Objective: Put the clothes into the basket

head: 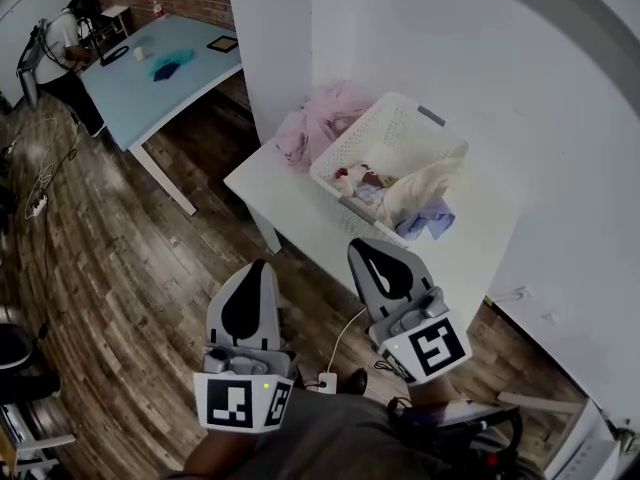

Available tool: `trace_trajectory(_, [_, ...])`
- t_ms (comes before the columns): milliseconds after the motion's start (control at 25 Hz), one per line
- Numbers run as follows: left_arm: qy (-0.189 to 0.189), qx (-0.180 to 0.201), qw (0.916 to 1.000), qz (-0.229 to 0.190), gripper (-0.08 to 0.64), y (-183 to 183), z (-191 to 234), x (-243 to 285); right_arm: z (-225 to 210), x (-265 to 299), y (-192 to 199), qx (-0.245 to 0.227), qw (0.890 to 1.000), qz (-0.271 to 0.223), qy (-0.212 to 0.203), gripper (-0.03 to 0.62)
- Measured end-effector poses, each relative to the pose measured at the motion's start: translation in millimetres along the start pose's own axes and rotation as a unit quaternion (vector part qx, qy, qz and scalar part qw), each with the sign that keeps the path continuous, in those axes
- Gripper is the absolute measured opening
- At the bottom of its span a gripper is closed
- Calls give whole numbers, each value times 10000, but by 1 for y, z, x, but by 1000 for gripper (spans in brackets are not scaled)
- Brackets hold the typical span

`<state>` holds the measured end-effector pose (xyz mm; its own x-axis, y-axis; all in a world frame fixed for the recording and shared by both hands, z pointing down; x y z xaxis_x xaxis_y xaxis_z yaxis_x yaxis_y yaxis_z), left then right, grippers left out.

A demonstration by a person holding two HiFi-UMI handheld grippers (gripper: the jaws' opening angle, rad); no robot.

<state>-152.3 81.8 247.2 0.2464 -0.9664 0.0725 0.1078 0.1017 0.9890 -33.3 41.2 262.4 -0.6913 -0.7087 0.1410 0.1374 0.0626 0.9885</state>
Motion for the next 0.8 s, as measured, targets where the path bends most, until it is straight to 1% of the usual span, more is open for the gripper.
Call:
trace_trajectory(160, [-146, -118, 9998, -36, 8, -3, 69, 9, 18, 64, -6, -33, 10000, 51, 12, 9])
trace_trajectory(320, [-194, -187, 9996, -71, 8, -11, 130, 16, 22, 113, -18, -52, 9994, 39, 337, 9])
trace_trajectory(440, [-137, -154, 9998, -18, 8, -17, 167, 20, 27, 145, -26, -68, 9986, 16, 530, 9])
trace_trajectory(640, [-58, -113, 9999, -9, 8, -25, 201, 30, 33, 181, -30, -59, 9978, 23, 658, 11])
trace_trajectory(800, [-48, -138, 9999, 55, 8, -20, 218, 41, 27, 199, -24, -42, 9970, 102, 760, 11])
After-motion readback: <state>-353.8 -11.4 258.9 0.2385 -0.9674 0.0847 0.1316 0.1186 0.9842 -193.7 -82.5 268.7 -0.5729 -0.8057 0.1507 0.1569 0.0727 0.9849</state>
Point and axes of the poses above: the fingertips, and each gripper's own axes: x forward along the fingers, z to its left, y out of its underside, the point moved 1 cm from there along -x, backward along the fingers, and after that the axes turned 9 degrees about z, right-handed, at the moved point
